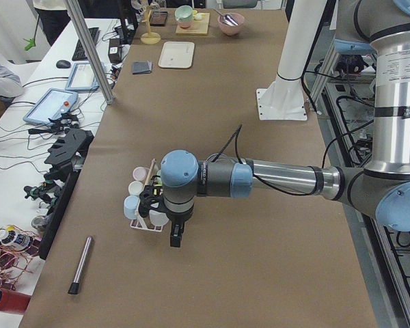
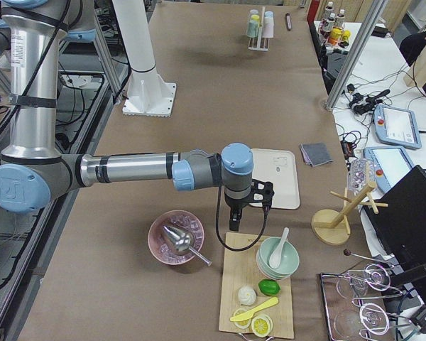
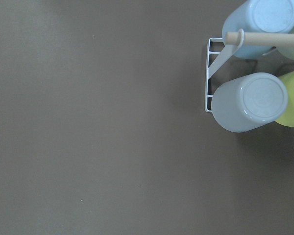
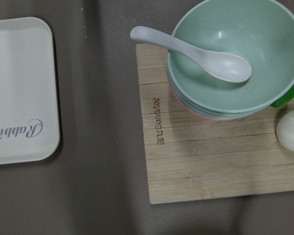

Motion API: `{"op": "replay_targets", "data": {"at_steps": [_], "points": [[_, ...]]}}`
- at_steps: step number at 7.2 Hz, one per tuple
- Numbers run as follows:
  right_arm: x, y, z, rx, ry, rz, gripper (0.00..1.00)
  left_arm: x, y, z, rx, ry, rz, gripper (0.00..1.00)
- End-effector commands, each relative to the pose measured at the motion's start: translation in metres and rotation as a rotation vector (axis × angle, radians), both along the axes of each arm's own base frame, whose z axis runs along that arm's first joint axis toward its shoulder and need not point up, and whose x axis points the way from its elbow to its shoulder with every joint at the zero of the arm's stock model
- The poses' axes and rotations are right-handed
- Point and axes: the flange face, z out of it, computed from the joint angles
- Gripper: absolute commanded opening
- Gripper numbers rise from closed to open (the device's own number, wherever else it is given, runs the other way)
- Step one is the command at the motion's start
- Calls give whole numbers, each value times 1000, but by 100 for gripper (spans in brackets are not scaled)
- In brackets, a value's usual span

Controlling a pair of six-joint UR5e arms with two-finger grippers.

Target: Pick up and place green cup on tray

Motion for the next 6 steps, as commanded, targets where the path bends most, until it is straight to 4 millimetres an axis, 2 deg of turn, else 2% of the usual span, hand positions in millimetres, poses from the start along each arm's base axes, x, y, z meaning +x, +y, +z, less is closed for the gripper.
{"op": "replay_targets", "data": {"at_steps": [1,6], "points": [[0,1,3,-7,-3,0,100,-3,2,-1,-2,3,-8,97],[0,1,-3,1,-6,6,100,-3,2,2,-12,4,-11,97]]}}
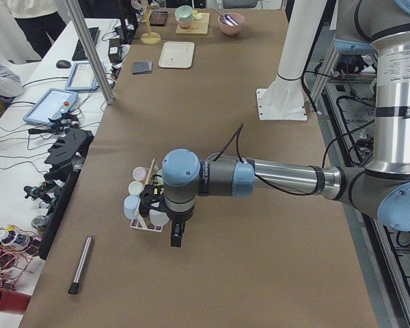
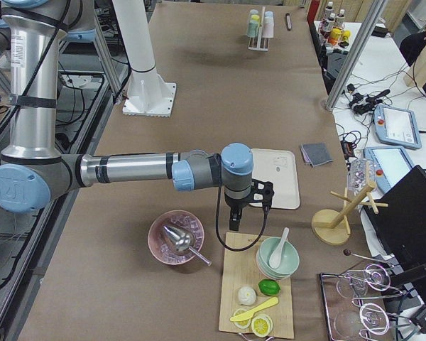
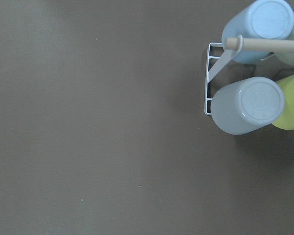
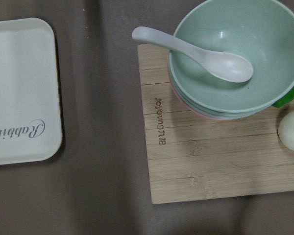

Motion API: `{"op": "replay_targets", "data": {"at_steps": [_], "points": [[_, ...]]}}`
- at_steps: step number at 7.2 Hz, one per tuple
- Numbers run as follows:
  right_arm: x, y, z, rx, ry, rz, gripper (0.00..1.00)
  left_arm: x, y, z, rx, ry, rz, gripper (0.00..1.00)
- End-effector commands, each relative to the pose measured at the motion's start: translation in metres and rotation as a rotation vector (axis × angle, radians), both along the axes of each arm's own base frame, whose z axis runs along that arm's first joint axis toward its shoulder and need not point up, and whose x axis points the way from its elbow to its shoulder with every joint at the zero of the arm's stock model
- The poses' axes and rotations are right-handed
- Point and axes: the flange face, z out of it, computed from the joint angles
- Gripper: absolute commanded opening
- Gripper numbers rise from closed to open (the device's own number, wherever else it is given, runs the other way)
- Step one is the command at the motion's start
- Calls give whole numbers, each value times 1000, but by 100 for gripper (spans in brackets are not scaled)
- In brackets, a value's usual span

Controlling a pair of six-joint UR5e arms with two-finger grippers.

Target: Pick up and place green cup on tray

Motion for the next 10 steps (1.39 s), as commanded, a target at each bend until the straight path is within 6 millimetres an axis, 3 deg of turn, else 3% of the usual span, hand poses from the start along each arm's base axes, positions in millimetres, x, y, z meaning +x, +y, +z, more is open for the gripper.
{"op": "replay_targets", "data": {"at_steps": [1,3,10], "points": [[0,1,6,-18,4,9,100,0,0,3,-10,2,-2,97],[0,0,14,-29,7,5,100,1,7,10,-26,4,-3,97],[-2,-5,8,-22,10,6,100,2,7,14,-33,6,-2,97]]}}
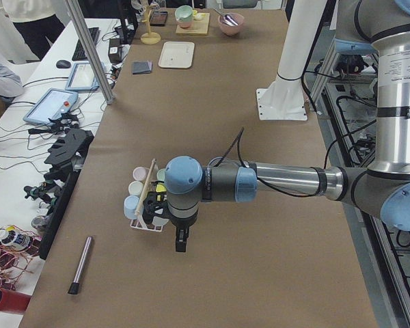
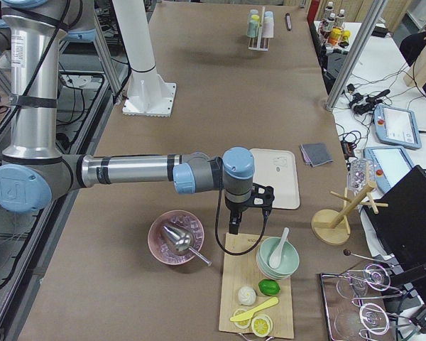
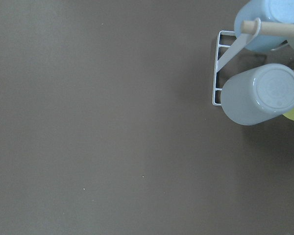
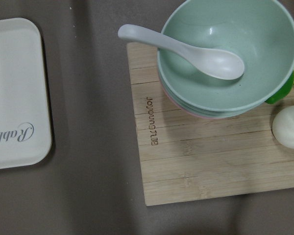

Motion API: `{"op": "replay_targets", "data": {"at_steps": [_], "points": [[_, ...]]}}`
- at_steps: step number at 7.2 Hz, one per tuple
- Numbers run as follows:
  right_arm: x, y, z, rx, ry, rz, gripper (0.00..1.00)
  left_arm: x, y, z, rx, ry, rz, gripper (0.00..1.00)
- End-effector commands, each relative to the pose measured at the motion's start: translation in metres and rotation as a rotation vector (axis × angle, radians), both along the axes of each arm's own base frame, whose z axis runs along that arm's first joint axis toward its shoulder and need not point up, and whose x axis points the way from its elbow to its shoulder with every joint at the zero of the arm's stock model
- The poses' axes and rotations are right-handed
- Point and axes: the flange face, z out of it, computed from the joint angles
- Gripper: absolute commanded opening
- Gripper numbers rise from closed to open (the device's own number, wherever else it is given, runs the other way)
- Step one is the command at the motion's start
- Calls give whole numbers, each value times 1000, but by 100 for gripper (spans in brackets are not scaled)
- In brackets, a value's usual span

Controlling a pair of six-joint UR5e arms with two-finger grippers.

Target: Pick up and place green cup on tray

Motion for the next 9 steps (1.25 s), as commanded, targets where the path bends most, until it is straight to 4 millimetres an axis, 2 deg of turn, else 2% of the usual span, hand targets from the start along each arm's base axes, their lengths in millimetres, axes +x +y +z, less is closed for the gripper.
{"op": "replay_targets", "data": {"at_steps": [1,6,8,9], "points": [[-1,-1,0,-5,-4,-2,100,0,-1,0,1,1,1,97],[-3,-2,-12,17,-24,-5,100,0,5,4,-4,1,-1,97],[-17,-9,-19,41,-31,-33,100,1,4,2,1,1,0,97],[-30,-20,-27,65,-31,-45,100,1,4,-1,4,2,0,97]]}}
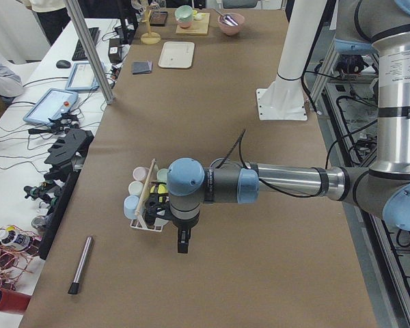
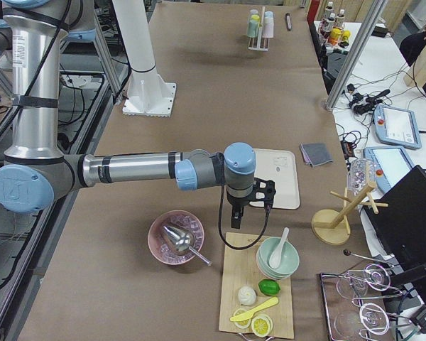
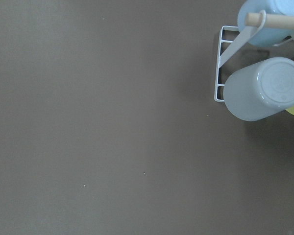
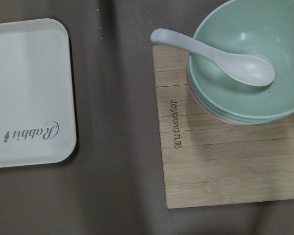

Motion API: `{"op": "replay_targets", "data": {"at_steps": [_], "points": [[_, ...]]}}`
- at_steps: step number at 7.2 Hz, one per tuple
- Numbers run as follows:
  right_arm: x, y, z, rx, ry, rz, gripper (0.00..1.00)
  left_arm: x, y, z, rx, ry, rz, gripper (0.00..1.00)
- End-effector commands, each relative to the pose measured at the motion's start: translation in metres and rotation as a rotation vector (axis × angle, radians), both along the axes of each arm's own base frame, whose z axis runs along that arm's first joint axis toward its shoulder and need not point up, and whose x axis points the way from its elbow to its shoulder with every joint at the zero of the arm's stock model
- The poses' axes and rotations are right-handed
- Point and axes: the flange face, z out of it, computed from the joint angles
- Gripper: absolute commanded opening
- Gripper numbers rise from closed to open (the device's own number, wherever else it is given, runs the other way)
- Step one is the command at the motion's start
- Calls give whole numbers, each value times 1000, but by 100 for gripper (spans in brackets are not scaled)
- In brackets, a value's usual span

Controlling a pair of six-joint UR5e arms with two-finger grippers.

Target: Pick up and place green cup on tray

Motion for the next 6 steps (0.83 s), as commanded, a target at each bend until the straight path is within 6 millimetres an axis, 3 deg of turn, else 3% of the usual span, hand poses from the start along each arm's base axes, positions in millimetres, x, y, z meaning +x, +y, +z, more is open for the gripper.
{"op": "replay_targets", "data": {"at_steps": [1,3,4,6], "points": [[-35,-27,-21,12,-8,2,100,0,-1,-4,9,0,1,97],[-68,-58,-13,36,-29,3,100,1,-3,-8,19,-1,4,97],[-91,-64,6,66,-18,1,100,0,-4,-13,28,-2,4,97],[-111,-86,36,104,-26,-17,100,0,-5,-32,75,-8,12,98]]}}
